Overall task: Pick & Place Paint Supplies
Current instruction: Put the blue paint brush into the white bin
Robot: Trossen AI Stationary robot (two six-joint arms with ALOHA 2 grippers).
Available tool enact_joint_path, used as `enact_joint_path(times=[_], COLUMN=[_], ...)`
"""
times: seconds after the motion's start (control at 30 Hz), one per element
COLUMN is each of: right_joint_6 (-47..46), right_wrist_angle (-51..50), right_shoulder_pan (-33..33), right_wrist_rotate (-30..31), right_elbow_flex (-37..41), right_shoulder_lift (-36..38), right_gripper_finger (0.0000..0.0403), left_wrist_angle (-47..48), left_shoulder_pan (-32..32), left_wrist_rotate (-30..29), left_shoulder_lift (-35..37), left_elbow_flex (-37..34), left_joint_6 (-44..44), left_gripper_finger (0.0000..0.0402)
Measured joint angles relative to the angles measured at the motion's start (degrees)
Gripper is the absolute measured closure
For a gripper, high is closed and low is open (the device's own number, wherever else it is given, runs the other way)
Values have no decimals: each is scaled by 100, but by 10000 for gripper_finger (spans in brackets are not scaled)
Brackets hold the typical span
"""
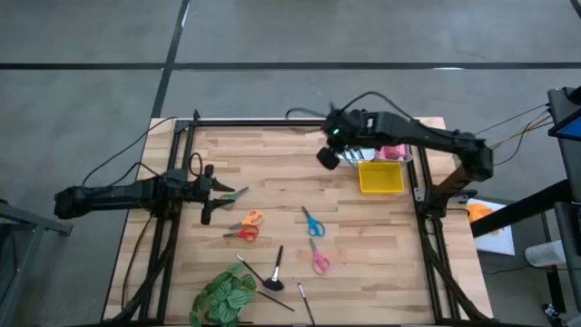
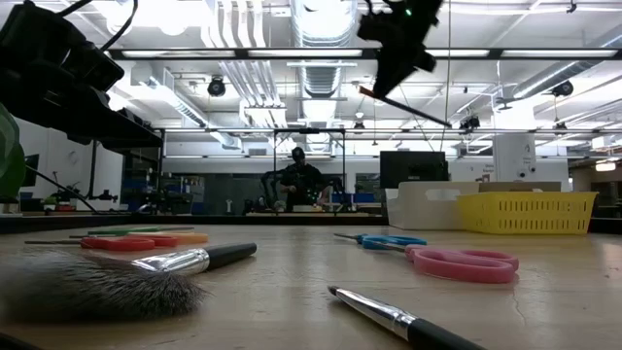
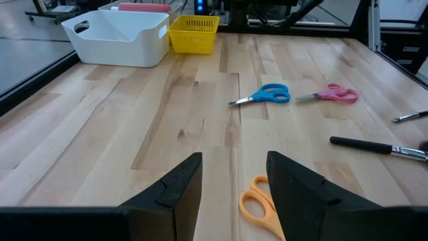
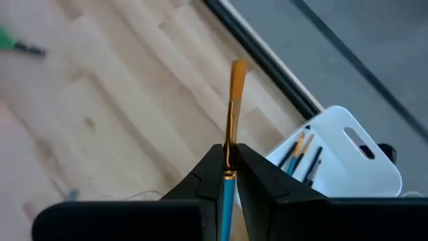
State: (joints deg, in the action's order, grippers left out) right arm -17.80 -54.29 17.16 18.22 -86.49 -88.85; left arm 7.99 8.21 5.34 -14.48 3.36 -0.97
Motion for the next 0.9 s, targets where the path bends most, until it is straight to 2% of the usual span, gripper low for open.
enact_joint_path(times=[0.23, 0.53, 0.7, 0.9], right_joint_6=[-276, -484, -765, -1015], right_wrist_angle=[958, 1747, 1979, 1933], right_shoulder_pan=[1130, 2390, 2742, 2825], right_wrist_rotate=[-90, -643, -960, -1230], right_elbow_flex=[1211, 1755, 1756, 1756], right_shoulder_lift=[590, 279, -114, -566], right_gripper_finger=[375, 375, 375, 375], left_wrist_angle=[2, 2, 2, 0], left_shoulder_pan=[0, 0, 2, 0], left_wrist_rotate=[0, 2, 1, 2], left_shoulder_lift=[0, 0, 2, 2], left_elbow_flex=[2, 2, 1, 2], left_joint_6=[-2, -2, -1, -2], left_gripper_finger=[232, 232, 232, 232])
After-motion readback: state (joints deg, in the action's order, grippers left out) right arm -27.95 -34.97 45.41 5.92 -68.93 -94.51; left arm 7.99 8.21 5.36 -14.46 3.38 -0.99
